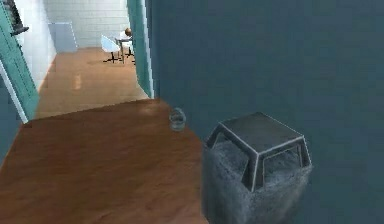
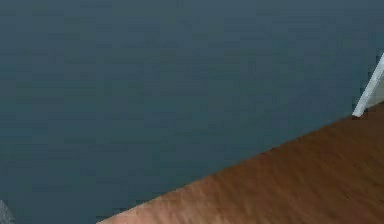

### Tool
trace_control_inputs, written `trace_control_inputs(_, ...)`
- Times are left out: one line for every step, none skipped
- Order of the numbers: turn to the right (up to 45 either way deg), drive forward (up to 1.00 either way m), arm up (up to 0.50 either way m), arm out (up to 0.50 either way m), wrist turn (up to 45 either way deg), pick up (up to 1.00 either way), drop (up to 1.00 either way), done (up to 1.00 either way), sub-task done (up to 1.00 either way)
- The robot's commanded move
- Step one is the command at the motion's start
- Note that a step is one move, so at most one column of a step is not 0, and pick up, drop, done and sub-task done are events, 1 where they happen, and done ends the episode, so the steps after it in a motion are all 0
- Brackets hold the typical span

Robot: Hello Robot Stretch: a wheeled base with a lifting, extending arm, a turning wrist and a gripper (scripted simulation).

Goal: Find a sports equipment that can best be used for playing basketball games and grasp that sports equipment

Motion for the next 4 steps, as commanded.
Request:
trace_control_inputs(-21.0, 0.0, 0.0, 0.0, 0.0, 0.0, 0.0, 0.0, 0.0)
trace_control_inputs(0.0, 1.0, 0.0, 0.0, 0.0, 0.0, 0.0, 0.0, 0.0)
trace_control_inputs(0.0, 1.0, 0.0, 0.0, 0.0, 0.0, 0.0, 0.0, 0.0)
trace_control_inputs(-3.0, 0.0, 0.0, 0.0, 0.0, 0.0, 0.0, 0.0, 0.0)
